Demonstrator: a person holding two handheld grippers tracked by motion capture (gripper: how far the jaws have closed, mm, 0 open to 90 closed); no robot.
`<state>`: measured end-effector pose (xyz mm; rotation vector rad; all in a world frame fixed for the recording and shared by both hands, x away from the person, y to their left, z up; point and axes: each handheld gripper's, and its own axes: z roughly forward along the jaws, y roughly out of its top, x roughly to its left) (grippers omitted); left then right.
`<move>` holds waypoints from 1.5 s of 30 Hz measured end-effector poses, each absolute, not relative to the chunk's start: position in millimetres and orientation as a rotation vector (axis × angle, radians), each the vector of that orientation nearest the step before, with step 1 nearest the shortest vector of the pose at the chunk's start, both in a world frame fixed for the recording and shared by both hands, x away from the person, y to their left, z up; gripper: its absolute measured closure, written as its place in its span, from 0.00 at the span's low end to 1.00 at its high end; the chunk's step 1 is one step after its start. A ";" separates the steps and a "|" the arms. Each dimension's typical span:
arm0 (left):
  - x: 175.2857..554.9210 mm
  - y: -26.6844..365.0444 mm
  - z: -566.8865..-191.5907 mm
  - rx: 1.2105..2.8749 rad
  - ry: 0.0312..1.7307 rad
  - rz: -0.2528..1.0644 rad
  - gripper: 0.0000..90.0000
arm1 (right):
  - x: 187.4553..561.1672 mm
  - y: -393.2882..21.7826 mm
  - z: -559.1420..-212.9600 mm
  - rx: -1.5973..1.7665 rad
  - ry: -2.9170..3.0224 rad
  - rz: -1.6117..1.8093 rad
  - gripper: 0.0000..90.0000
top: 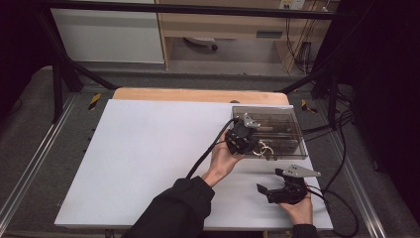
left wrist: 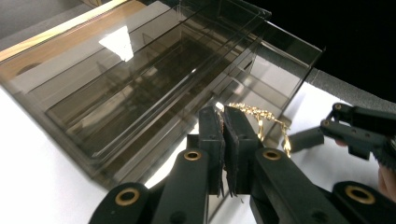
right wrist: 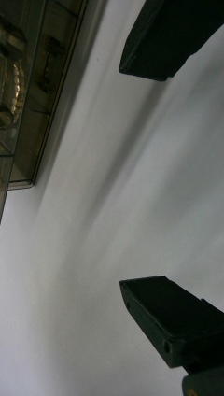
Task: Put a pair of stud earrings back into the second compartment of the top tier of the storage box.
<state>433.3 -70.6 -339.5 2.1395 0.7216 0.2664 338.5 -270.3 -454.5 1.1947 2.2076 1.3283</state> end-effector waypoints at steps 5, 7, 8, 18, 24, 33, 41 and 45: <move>438.7 -83.4 -344.4 2.151 0.721 0.267 0.96 | 338.4 -270.7 -454.1 1.196 2.209 1.328 0.01; 441.7 -87.4 -346.6 2.151 0.734 0.266 0.96 | 338.1 -271.1 -453.7 1.192 2.210 1.328 0.01; 443.2 -89.3 -347.9 2.150 0.738 0.269 0.96 | 338.2 -271.2 -453.7 1.192 2.211 1.325 0.01; 455.0 -101.3 -361.5 2.161 0.754 0.279 0.96 | 338.1 -270.6 -454.3 1.192 2.210 1.329 0.01; 456.8 -104.8 -368.3 2.179 0.756 0.271 0.95 | 338.0 -270.5 -454.6 1.188 2.215 1.326 0.01; 449.4 -100.2 -362.0 2.173 0.709 0.269 0.84 | 337.6 -270.4 -454.4 1.192 2.214 1.328 0.01; 434.0 -69.3 -350.6 2.128 0.671 0.253 0.65 | 337.7 -270.3 -454.4 1.195 2.211 1.329 0.01; 426.0 -47.4 -349.2 2.109 0.664 0.253 0.58 | 338.0 -270.2 -454.7 1.195 2.210 1.324 0.01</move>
